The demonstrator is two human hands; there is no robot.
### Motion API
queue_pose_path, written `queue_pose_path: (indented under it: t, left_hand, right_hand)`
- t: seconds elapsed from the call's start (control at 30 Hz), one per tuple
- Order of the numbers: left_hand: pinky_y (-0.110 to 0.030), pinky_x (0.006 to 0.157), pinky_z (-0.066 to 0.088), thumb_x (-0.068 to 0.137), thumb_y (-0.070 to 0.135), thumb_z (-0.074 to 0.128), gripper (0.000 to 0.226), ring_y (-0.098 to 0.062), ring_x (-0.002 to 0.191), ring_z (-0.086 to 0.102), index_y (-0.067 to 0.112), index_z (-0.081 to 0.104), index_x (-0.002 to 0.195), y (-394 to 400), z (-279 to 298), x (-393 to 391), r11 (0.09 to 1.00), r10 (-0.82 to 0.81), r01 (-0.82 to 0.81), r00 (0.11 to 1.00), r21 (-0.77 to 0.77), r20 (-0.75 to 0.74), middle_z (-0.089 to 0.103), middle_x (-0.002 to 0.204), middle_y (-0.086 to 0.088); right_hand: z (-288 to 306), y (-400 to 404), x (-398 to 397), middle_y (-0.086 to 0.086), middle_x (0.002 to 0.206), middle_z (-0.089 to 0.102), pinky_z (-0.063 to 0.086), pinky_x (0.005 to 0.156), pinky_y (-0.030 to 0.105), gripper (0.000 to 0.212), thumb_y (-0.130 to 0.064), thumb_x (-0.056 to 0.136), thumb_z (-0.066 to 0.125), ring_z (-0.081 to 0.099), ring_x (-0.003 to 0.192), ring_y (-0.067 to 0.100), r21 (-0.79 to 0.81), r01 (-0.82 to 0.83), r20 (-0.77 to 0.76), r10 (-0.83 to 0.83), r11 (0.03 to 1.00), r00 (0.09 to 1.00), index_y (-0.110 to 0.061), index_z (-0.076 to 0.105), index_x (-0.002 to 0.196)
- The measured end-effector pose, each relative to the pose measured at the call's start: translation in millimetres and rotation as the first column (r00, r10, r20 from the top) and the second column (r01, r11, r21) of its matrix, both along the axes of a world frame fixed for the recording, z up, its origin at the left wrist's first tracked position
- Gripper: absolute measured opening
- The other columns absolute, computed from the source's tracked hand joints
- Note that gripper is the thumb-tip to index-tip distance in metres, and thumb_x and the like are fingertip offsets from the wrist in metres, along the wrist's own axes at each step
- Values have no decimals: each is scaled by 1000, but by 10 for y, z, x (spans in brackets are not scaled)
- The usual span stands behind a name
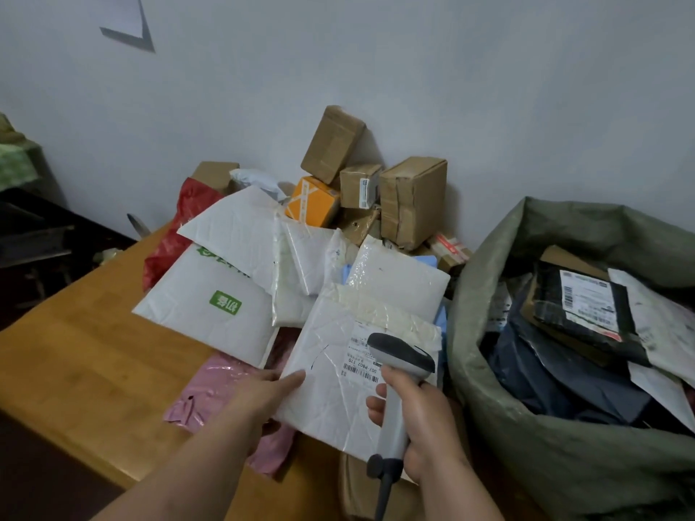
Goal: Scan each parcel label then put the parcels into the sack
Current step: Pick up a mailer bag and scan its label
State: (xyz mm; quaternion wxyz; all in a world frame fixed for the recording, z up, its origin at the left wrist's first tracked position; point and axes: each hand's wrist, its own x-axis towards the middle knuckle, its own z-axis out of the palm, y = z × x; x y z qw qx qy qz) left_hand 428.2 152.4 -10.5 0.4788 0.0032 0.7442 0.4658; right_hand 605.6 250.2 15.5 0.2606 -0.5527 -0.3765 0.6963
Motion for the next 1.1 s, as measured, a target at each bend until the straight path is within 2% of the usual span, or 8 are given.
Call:
queue_pose_path:
  t: [0.1, 0.27, 0.4, 0.5, 0.6, 0.8, 1.0, 1.1]
  left_hand:
    - [-40, 72, 58, 90, 19, 71, 12, -31, 89, 68, 18, 59, 91, 72, -57, 4, 993, -112, 111, 994, -28, -18, 69, 96, -11]
    - [-31, 55, 54, 96, 5, 58, 16, -27, 84, 68, 20, 59, 101, 163, -71, 40, 998, -40, 44, 994, 40, -101, 67, 96, -8]
    - [-37, 57, 58, 98, 4, 53, 18, -31, 85, 72, 19, 61, 100, 159, -51, -3, 988, 49, -31, 992, 150, -118, 71, 97, -11]
    - [-41, 62, 61, 99, 5, 53, 18, -32, 82, 75, 16, 65, 106, 145, -39, -25, 966, 130, -110, 989, 235, -74, 75, 96, -11]
    - [-40, 61, 59, 99, 2, 51, 22, -34, 81, 74, 15, 66, 107, 141, 0, -71, 945, 167, -153, 986, 290, -27, 77, 91, -11]
    - [-48, 70, 61, 100, 2, 50, 20, -38, 89, 72, 14, 63, 110, 20, 25, -92, 935, 204, -196, 979, 295, 5, 72, 104, -17]
    - [-40, 60, 59, 99, 2, 51, 21, -37, 90, 71, 13, 57, 116, -41, 12, -18, 934, 231, -230, 972, 275, 26, 69, 107, -16]
    - [-40, 60, 59, 99, 1, 51, 23, -37, 92, 70, 14, 58, 117, -43, -26, -13, 927, 252, -254, 967, 274, 43, 69, 108, -15]
  right_hand:
    - [-34, 49, 10, 5, 63, 74, 56, 52, 27, 22, -23, 85, 78, 72, 58, 18, -28, 16, 17, -16, 999, 1000, -1, 74, 90]
    - [-16, 140, 15, 12, 75, 69, 57, 54, 29, 21, -18, 87, 76, 69, 57, 19, -38, 10, 16, -9, 999, 1000, 2, 72, 93]
    - [59, 187, 0, 14, 75, 66, 55, 51, 31, 21, -14, 87, 76, 66, 55, 21, -16, 12, -1, -13, 1000, 1000, 5, 69, 93]
    - [115, 220, 9, 14, 73, 65, 53, 48, 30, 22, -15, 86, 77, 63, 54, 21, 21, 20, -7, -20, 1000, 1000, 5, 69, 91]
    - [191, 231, -13, 15, 72, 62, 49, 47, 30, 19, -14, 87, 76, 60, 54, 22, 27, 8, -28, -7, 1000, 1000, 3, 69, 92]
    - [293, 129, -49, 12, 65, 58, 46, 48, 30, 13, -11, 88, 72, 56, 52, 22, 41, -96, -21, 97, 995, 995, 1, 68, 84]
    - [239, 38, 5, 10, 61, 57, 46, 45, 28, 10, -9, 88, 70, 56, 47, 21, 14, -144, 20, 144, 989, 989, 0, 67, 86]
    - [215, 28, 26, 10, 61, 56, 46, 45, 28, 10, -10, 89, 69, 56, 46, 20, 4, -172, 29, 172, 985, 985, -1, 66, 84]
